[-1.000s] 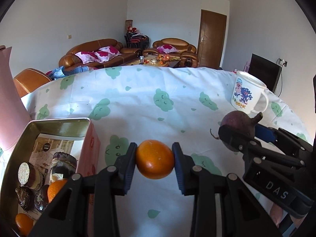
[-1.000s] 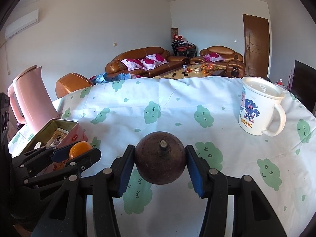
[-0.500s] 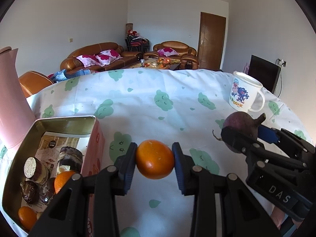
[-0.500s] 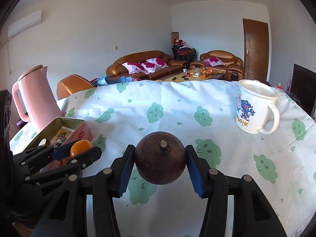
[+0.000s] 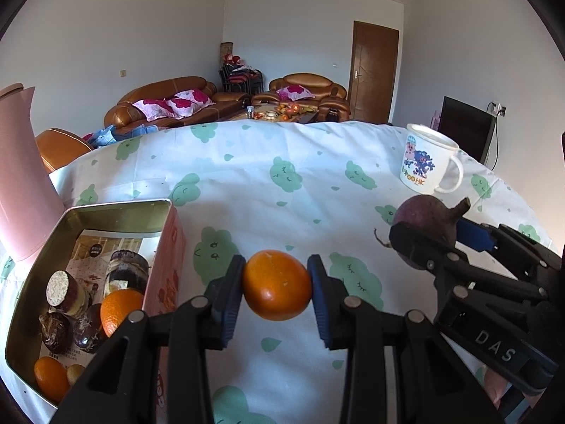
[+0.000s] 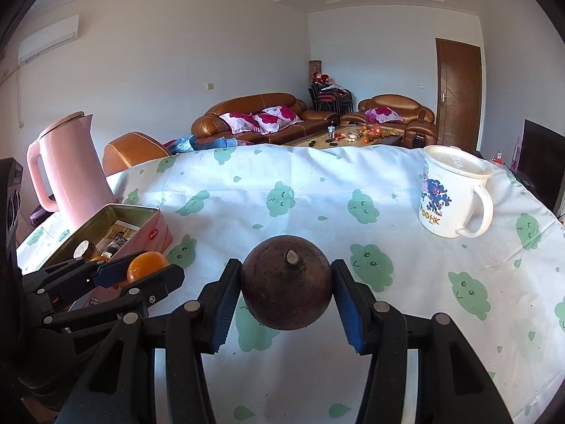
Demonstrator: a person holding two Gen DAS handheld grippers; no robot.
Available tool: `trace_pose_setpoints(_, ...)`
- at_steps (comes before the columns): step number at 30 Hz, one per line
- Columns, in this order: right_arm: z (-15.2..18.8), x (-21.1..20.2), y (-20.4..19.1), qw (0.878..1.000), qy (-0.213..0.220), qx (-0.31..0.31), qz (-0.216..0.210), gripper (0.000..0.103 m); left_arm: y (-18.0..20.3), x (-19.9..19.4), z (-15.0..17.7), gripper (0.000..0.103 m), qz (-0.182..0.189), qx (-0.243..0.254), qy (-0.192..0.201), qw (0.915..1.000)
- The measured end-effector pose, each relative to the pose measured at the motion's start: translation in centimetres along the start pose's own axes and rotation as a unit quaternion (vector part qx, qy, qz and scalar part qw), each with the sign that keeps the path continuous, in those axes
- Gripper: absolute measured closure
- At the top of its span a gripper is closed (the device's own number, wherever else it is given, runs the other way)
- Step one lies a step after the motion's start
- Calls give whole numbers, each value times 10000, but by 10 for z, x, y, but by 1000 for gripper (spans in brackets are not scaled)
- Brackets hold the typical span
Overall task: Organize fruits
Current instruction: 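Lift and carry the small orange toward the tin with the left tool while the right tool carries the mangosteen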
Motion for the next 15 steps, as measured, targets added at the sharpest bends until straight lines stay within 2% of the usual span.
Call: trace_pose_setpoints(15, 4, -9, -7, 9999, 34, -114, -34, 50, 1, -20, 3, 66, 144, 5, 103, 9998)
Point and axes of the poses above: each gripper's, at about its wrist camera, not at the fingertips, and x roughly the way its jaws point, y to its right, z to its underside, the point moved 4 cm from there along x, roughly the way its jaws point, and after that the axes turned 2 degrees about -x, right-handed, at the moved point
